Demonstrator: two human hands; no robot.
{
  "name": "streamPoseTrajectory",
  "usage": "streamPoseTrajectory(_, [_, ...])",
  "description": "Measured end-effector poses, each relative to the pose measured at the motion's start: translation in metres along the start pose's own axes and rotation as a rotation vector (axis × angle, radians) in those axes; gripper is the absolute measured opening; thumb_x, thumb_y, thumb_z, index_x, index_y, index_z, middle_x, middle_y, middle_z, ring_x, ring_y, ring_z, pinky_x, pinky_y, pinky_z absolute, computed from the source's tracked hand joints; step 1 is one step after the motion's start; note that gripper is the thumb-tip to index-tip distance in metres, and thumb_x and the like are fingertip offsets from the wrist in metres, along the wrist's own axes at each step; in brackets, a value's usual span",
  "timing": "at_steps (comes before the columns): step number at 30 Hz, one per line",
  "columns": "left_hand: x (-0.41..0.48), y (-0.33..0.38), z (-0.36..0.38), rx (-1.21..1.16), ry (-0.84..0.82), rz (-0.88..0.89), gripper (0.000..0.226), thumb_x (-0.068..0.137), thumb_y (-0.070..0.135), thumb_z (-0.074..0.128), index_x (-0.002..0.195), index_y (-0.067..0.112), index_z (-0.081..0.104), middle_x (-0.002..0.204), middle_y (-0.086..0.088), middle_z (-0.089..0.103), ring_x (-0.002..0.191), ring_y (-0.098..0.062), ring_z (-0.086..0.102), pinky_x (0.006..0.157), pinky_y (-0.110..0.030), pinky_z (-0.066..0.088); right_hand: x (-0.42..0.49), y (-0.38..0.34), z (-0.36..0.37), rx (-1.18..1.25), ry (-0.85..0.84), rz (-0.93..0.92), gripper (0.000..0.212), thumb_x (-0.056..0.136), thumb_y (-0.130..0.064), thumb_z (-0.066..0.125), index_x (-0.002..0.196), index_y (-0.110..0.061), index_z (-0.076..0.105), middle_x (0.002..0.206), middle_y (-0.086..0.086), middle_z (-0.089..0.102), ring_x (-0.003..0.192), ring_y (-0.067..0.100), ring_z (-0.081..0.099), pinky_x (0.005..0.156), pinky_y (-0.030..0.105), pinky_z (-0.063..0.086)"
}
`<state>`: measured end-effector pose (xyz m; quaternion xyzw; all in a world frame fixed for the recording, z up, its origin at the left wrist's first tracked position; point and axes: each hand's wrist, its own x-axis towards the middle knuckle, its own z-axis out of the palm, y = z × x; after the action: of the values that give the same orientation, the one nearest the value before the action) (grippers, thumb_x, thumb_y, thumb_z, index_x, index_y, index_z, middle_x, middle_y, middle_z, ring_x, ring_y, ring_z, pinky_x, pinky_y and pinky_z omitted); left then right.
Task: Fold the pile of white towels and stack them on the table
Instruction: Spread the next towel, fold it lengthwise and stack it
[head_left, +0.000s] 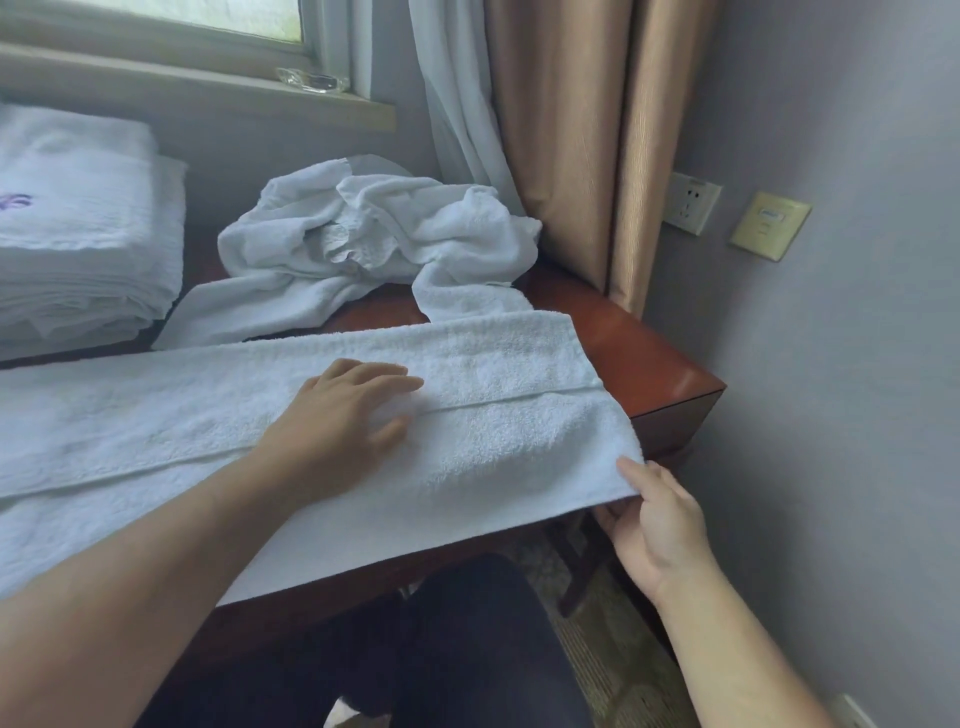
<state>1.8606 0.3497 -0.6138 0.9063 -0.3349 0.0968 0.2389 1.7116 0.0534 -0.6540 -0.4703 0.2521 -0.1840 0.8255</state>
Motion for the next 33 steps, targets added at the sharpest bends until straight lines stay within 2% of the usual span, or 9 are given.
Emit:
streamPoseTrajectory(3, [-0.003, 0.002, -0.008, -0.115, 0.104, 0.032, 0.024, 0.096, 0.036, 0.059, 0.118, 0.042, 0.066, 0.118, 0.024, 0.059, 0.116, -0.004, 0.047, 0.096, -0.030, 0.041, -0.007, -0.009, 0.007, -0.101, 0.040, -0.221, 0.020, 0.091, -0.011, 0.069, 0.096, -0.026, 0.057, 0.090, 0.002, 0.068, 0.081, 0.016, 0.065, 0.070, 0.034, 0.054])
streamPoseTrajectory(6, [-0.008, 0.015, -0.015, -0.116, 0.083, 0.068, 0.018, 0.094, 0.047, 0.054, 0.105, 0.043, 0.068, 0.103, 0.024, 0.057, 0.098, 0.005, 0.049, 0.081, -0.027, 0.044, -0.013, -0.026, 0.021, -0.036, -0.092, -0.269, 0.013, 0.082, -0.025, 0.075, 0.093, -0.029, 0.069, 0.095, -0.002, 0.075, 0.086, 0.012, 0.071, 0.071, 0.027, 0.059])
streamPoseTrajectory(12, [-0.024, 0.057, -0.012, -0.027, -0.184, 0.249, 0.060, 0.077, 0.084, 0.044, 0.120, 0.042, 0.047, 0.107, 0.026, 0.046, 0.098, 0.008, 0.047, 0.076, -0.012, 0.039, 0.001, -0.055, 0.046, 0.100, -0.084, -0.186, 0.009, 0.082, -0.021, 0.075, 0.089, -0.020, 0.069, 0.075, -0.003, 0.067, 0.067, 0.009, 0.060, 0.058, 0.020, 0.051])
streamPoseTrajectory(17, [-0.015, 0.064, -0.013, -0.022, -0.239, 0.138, 0.015, 0.092, 0.055, 0.054, 0.094, 0.040, 0.054, 0.098, 0.024, 0.052, 0.084, 0.001, 0.052, 0.071, -0.024, 0.046, 0.019, -0.072, 0.057, 0.141, -0.203, -0.172, 0.028, 0.091, -0.002, 0.057, 0.116, -0.009, 0.067, 0.081, 0.001, 0.070, 0.074, 0.011, 0.068, 0.067, 0.022, 0.054])
streamPoseTrajectory(19, [-0.007, 0.060, -0.018, -0.136, -0.259, 0.021, 0.016, 0.097, 0.047, 0.053, 0.084, 0.039, 0.056, 0.089, 0.025, 0.058, 0.079, 0.004, 0.057, 0.066, -0.025, 0.045, 0.027, -0.074, 0.060, -0.043, -0.169, -0.254, 0.029, 0.093, 0.002, 0.057, 0.115, -0.013, 0.067, 0.084, -0.001, 0.073, 0.074, 0.010, 0.068, 0.064, 0.021, 0.054])
streamPoseTrajectory(23, [0.016, 0.049, -0.031, -0.163, -0.222, -0.157, 0.023, 0.102, 0.048, 0.046, 0.082, 0.040, 0.055, 0.085, 0.013, 0.064, 0.074, -0.005, 0.060, 0.062, -0.026, 0.042, 0.050, -0.074, 0.061, -0.715, 0.155, -0.666, 0.012, 0.095, -0.026, 0.067, 0.086, -0.029, 0.074, 0.077, -0.016, 0.071, 0.069, -0.004, 0.063, 0.058, 0.012, 0.047])
streamPoseTrajectory(26, [0.039, 0.042, -0.042, -0.039, -0.165, -0.166, 0.020, 0.102, 0.049, 0.047, 0.085, 0.042, 0.054, 0.081, 0.014, 0.059, 0.071, -0.002, 0.055, 0.057, -0.025, 0.038, 0.066, -0.077, 0.063, -1.029, 0.166, -0.895, 0.013, 0.098, -0.033, 0.063, 0.100, -0.026, 0.074, 0.094, -0.007, 0.061, 0.079, -0.003, 0.050, 0.066, 0.006, 0.034])
streamPoseTrajectory(29, [0.061, 0.031, -0.057, 0.087, -0.165, -0.100, 0.014, 0.099, 0.053, 0.050, 0.090, 0.048, 0.059, 0.077, 0.015, 0.056, 0.064, -0.003, 0.055, 0.054, -0.026, 0.040, 0.084, -0.082, 0.073, -1.139, 0.181, -0.937, 0.026, 0.100, -0.033, 0.060, 0.098, -0.011, 0.073, 0.096, -0.001, 0.056, 0.084, 0.011, 0.050, 0.071, 0.020, 0.030])
streamPoseTrajectory(33, [0.087, 0.006, -0.058, 0.187, -0.162, -0.044, 0.014, 0.095, 0.058, 0.054, 0.089, 0.046, 0.057, 0.076, 0.020, 0.050, 0.068, 0.001, 0.051, 0.057, -0.025, 0.041, 0.107, -0.086, 0.090, -1.239, 0.178, -0.885, 0.027, 0.100, -0.036, 0.058, 0.095, -0.014, 0.072, 0.085, -0.005, 0.058, 0.079, 0.016, 0.050, 0.066, 0.028, 0.031])
